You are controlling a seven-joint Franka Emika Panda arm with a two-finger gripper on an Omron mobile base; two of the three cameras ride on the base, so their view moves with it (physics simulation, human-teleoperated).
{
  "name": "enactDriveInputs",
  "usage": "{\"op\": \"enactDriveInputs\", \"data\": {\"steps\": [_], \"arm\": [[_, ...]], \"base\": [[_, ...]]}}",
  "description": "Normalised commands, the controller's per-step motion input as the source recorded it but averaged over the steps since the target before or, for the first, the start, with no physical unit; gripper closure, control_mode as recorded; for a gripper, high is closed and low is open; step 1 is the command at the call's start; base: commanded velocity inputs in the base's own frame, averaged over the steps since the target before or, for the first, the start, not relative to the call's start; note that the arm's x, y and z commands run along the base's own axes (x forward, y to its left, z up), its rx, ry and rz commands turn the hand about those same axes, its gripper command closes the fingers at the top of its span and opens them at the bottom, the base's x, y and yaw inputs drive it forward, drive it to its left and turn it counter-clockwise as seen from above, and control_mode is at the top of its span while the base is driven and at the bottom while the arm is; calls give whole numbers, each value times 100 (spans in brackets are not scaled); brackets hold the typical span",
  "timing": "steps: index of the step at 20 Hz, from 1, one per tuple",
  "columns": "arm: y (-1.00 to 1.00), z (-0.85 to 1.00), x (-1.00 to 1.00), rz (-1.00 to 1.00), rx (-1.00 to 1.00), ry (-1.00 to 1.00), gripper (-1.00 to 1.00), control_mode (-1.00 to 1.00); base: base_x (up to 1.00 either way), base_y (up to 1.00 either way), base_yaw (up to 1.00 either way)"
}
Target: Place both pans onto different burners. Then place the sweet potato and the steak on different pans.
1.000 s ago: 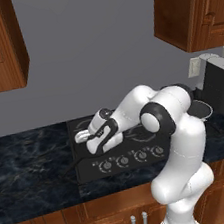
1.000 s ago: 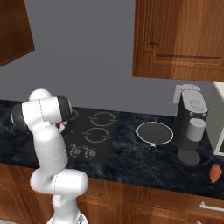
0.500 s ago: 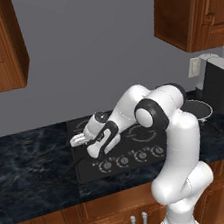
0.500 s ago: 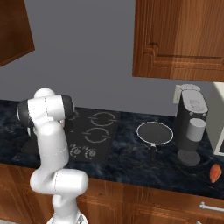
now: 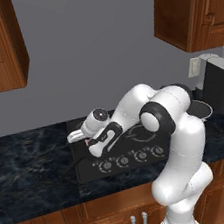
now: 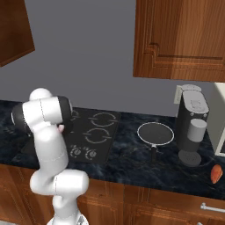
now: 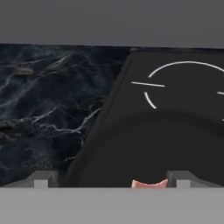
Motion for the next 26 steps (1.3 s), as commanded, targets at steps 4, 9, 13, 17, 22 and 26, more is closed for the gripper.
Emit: {"op": "enactDriveInputs", "data": {"steps": [4,9,13,17,22,26], "arm": [[0,62,-9,0,-1,-7,-100,-100],[-5,47,-6,0,-1,-6,-100,-100],[-10,41,-7,-2,-2,-5,-100,-100],[-13,42,-10,-4,-1,-6,-100,-100],[-18,37,-11,-7,-2,-4,-100,-100],[-24,27,-17,-8,-2,-3,-100,-100]], "base": [[0,0,0],[0,0,0],[0,0,0],[0,0,0],[0,0,0],[0,0,0]]}}
